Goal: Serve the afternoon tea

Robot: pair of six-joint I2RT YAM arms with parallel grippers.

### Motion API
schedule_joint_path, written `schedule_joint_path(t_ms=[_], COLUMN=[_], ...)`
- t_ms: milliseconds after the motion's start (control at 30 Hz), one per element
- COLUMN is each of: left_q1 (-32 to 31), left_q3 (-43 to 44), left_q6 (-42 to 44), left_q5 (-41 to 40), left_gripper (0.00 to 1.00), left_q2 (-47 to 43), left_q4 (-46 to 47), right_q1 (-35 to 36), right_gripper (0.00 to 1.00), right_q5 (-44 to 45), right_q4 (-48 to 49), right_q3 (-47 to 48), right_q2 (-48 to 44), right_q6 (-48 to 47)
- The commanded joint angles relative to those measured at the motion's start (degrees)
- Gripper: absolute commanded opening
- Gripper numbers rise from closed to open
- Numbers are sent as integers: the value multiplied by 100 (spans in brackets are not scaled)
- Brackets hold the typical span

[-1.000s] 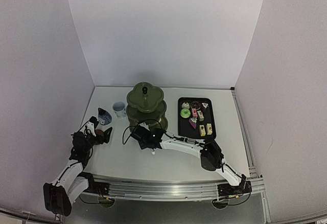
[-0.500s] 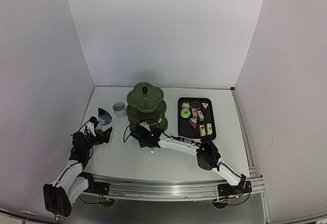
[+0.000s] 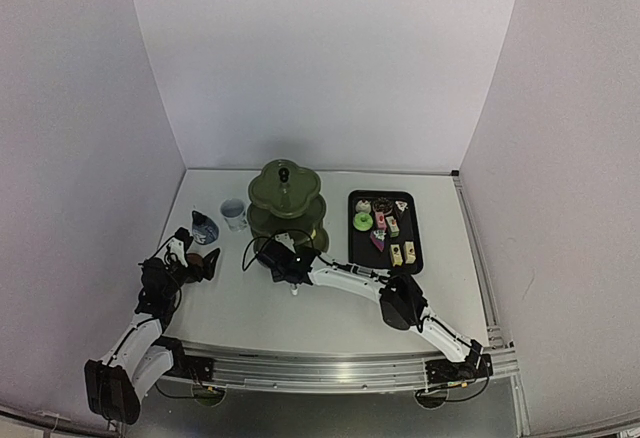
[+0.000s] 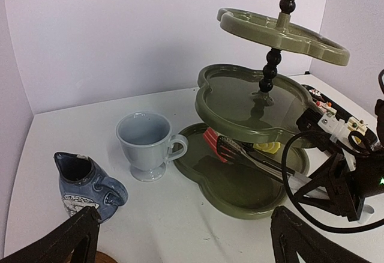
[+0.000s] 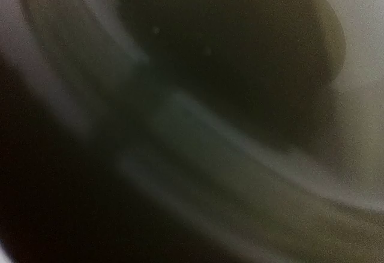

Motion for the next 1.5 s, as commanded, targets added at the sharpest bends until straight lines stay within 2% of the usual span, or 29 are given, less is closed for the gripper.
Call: schedule_joint_path(t_ms=[0, 100, 333, 500, 700, 1200, 1467], left_q1=[-16, -20, -19, -20, -28, -24, -30], left_q3=[-59, -52, -58, -60, -59, -44, -33], left_q6=[-25, -25, -16, -16, -16, -41, -43], left_q5=[86, 86, 101, 101, 101, 119, 119], left_gripper=[100, 100, 100, 100, 100, 100, 100], left_q2=[-81, -91, -101, -107, -107, -95, -98], left_q4=[201, 196, 180, 175, 175, 140, 112], right_q1=[-67, -92, -114, -118, -117, -1, 145], right_gripper=[2, 5, 23, 27, 36, 37, 36], right_q5=[136, 112, 49, 27, -36, -155, -166], right_q4=[300, 345, 390, 401, 404, 409, 402], right_q3=[299, 293, 248, 231, 205, -164, -977], right_q2=[132, 159, 166, 171, 139, -489, -1055], right_q6=[169, 188, 244, 284, 301, 133, 504])
